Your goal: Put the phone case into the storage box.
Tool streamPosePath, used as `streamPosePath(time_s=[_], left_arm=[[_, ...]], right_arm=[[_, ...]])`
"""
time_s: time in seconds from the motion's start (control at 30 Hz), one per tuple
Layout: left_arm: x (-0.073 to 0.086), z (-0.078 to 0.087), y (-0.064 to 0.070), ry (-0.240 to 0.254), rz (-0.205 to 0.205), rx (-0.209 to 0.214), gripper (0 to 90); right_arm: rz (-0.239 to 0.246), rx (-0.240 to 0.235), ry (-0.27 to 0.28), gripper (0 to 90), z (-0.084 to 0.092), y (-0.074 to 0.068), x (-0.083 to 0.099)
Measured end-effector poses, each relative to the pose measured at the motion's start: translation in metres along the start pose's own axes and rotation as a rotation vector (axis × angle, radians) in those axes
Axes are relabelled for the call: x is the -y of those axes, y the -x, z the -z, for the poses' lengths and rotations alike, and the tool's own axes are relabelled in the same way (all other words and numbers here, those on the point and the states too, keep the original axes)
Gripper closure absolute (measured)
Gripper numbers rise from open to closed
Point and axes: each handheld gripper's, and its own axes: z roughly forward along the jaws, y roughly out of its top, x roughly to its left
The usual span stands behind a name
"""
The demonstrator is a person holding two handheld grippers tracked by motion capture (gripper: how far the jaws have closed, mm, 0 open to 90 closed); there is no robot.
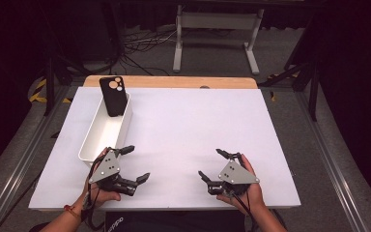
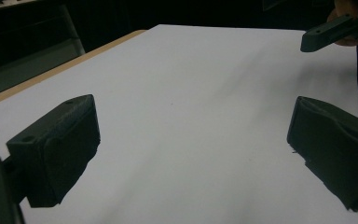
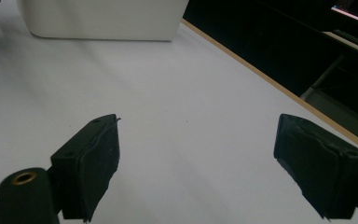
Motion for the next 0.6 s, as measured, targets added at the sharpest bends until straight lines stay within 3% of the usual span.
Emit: streamPosePath(time_s=[0.6], left_arm=[[-0.0004, -0.0040, 0.0039, -0.016, -0.006, 0.010, 3.4]], right_arm=[[-0.003, -0.021, -0.013, 15.3, -0.0019, 0.0013, 0.0019]])
